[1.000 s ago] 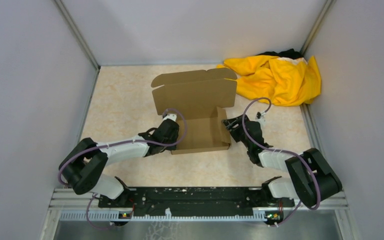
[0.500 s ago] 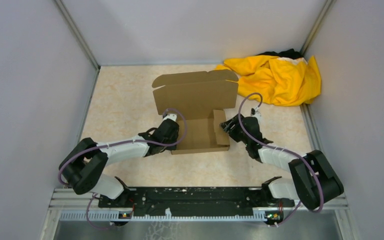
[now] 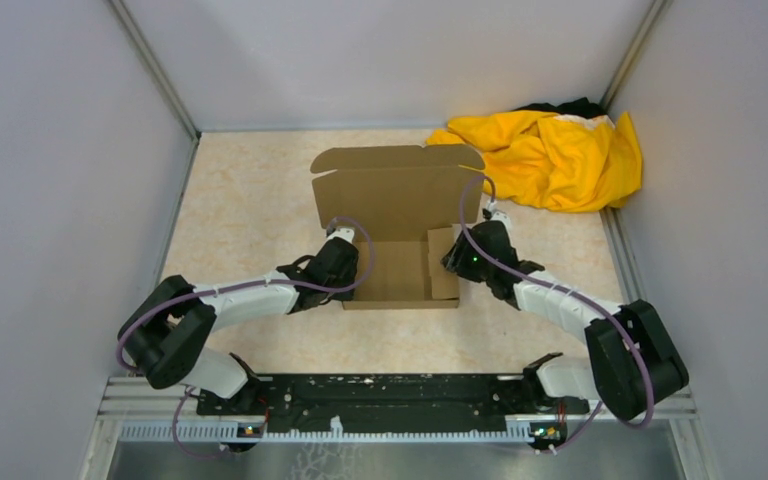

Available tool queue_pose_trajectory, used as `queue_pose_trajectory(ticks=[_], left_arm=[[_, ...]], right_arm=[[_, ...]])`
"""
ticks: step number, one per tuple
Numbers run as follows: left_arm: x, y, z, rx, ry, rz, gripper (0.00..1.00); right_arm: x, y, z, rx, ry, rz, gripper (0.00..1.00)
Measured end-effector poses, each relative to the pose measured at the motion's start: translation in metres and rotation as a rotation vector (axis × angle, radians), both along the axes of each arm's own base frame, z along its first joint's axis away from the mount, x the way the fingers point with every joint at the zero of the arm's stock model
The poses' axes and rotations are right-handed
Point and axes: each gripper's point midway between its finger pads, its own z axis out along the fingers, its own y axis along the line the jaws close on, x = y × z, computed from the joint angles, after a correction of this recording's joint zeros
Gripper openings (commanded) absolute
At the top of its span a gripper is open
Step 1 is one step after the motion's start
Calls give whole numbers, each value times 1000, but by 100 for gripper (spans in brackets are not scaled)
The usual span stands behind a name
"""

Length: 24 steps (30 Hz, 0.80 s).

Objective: Fold the paper box

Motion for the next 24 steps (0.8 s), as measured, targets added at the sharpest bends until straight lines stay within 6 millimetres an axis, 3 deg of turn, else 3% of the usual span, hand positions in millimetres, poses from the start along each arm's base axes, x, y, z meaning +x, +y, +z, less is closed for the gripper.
queue_pose_trajectory(ticks=[10,24], left_arm=[[0,-1,0,-2,1,-2,36],[0,-1,0,1,0,-9,36]], right_arm=[[-9,5,-10,-226,43,85,39],[-18,-14,-35,-651,112,108,15]])
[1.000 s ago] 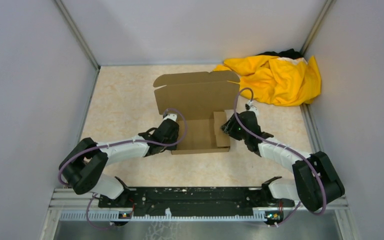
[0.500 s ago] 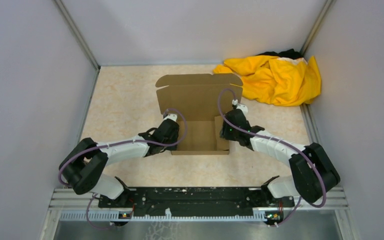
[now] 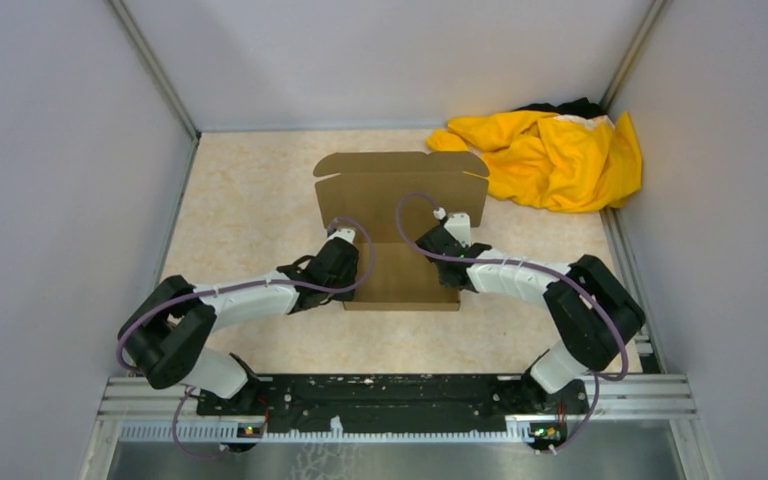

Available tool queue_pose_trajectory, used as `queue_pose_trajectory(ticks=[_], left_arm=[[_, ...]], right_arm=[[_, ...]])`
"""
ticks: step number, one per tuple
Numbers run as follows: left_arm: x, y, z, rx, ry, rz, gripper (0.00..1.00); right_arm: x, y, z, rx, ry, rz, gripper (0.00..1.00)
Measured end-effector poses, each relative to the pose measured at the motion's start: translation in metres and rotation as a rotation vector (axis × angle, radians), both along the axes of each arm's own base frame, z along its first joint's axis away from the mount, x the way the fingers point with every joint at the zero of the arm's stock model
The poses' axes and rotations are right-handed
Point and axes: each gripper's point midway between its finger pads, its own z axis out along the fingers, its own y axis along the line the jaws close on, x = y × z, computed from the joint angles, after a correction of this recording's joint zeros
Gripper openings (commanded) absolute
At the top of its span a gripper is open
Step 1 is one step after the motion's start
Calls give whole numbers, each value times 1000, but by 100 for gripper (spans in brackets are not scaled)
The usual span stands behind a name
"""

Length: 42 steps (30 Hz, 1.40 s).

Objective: Fold the paper box

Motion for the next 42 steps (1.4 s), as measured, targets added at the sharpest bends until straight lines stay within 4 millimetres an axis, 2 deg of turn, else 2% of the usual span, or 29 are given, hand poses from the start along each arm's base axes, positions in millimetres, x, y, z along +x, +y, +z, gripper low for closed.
queue_pose_trajectory(ticks=[9,12,14,20,26,28,30,32,34,42], left_arm=[[-2,-3,1,-14,8,-17,36],[-5,-2,1,-11,16,-22,36],[-7,-1,1,-10,23,-24,36],[-9,0,2,-6,30,-28,37],[-14,2,9,-11,35,-39,41],[-15,3,11,-14,36,-41,43],[-16,4,12,-14,38,-41,44],[-16,5,12,-12,41,-43,45],[-18,6,11,-8,48,-47,45],[-20,6,10,-7,59,-57,45]], right_arm=[[5,-10,10,-143,-18,-16,9],[9,-9,17,-179,-24,-12,1],[11,-9,18,-202,-22,-9,0],[11,-7,7,-294,14,5,0],[12,-6,7,-349,5,2,0],[12,-5,7,-347,4,4,8],[12,-3,6,-333,3,19,22],[11,-1,7,-303,-1,33,32],[9,-2,9,-294,1,48,37],[5,-10,22,-168,-5,48,36]])
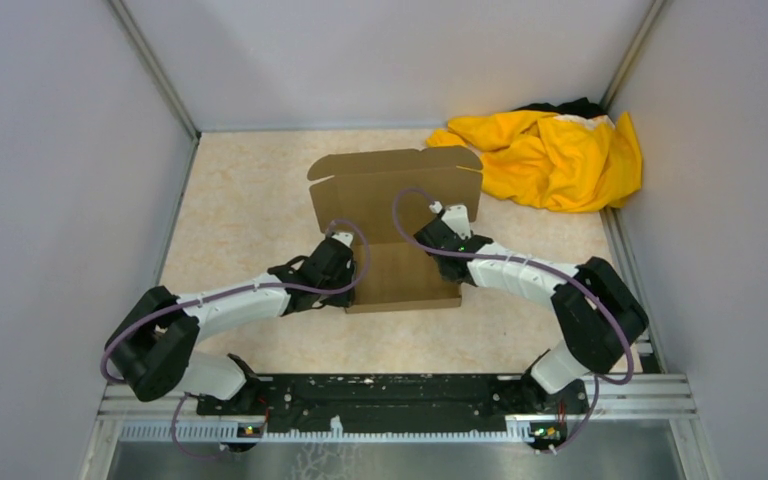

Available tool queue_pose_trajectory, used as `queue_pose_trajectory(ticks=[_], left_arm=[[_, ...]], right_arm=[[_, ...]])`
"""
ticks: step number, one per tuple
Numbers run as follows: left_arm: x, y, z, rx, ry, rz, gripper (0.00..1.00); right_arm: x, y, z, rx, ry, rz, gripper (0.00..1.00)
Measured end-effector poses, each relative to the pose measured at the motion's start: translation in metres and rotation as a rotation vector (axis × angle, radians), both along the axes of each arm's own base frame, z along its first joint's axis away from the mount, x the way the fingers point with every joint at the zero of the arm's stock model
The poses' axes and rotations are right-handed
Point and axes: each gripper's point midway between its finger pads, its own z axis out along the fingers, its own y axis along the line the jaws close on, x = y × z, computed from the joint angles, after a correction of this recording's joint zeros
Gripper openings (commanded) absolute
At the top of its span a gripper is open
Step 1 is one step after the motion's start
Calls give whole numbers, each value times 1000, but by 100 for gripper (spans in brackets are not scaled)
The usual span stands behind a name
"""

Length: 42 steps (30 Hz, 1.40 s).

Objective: Fold the paper box

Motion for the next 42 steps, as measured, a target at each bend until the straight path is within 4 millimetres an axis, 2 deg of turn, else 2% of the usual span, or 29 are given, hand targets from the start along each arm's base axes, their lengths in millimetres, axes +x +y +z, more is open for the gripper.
queue_pose_trajectory(ticks=[4,8,18,24,33,37,42], left_arm=[[0,-2,1,-7,0,-4,45],[-1,-1,0,-4,4,-5,44],[-1,0,0,1,5,-6,44],[-1,1,0,5,6,-5,44],[0,0,2,9,3,-6,44],[0,0,2,9,3,-6,44],[1,0,3,7,1,-6,44]], right_arm=[[8,-1,8,89,-24,-19,36],[13,3,7,113,-28,-6,36],[20,9,-12,82,4,16,33],[32,17,-14,72,0,32,31],[42,17,-16,42,-19,25,9],[44,16,-14,33,-30,19,4],[43,12,-12,-10,-48,11,2]])
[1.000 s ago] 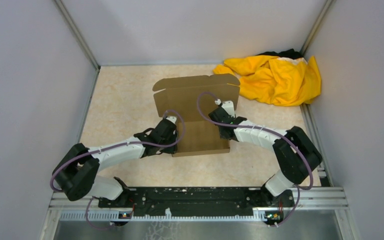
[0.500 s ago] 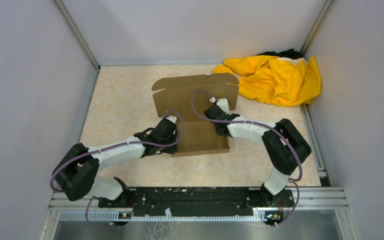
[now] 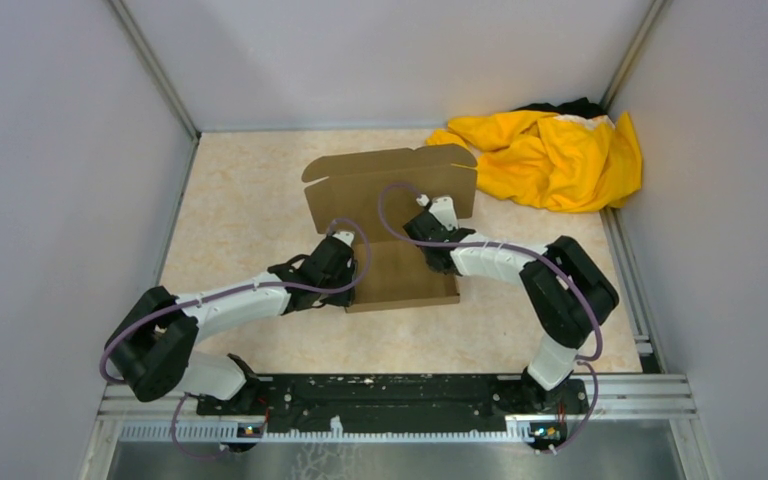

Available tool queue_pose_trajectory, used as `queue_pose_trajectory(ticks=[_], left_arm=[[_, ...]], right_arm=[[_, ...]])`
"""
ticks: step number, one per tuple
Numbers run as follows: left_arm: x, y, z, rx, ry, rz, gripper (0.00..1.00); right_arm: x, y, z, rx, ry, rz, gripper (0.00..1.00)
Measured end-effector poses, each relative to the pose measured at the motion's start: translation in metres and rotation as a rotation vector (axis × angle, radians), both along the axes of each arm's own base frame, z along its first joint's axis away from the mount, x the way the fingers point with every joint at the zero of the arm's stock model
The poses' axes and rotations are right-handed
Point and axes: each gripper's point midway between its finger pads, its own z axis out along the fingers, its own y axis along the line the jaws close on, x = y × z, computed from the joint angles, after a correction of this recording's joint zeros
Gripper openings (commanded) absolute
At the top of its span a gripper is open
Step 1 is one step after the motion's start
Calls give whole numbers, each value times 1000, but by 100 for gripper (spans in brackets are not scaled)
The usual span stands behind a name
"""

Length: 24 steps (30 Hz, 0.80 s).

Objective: Fold the paper box

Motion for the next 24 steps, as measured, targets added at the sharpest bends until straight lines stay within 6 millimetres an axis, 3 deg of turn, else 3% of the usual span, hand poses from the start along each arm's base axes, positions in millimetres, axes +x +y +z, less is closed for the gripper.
queue_pose_trajectory(ticks=[9,20,24], left_arm=[[1,-1,1,-4,-4,1,44],[1,-1,1,-1,-4,2,44],[1,1,1,5,-2,4,44]], right_arm=[[2,-2,-3,-85,-11,-16,3],[1,-4,-1,-103,-9,-13,37],[2,-5,9,-85,-18,-10,43]])
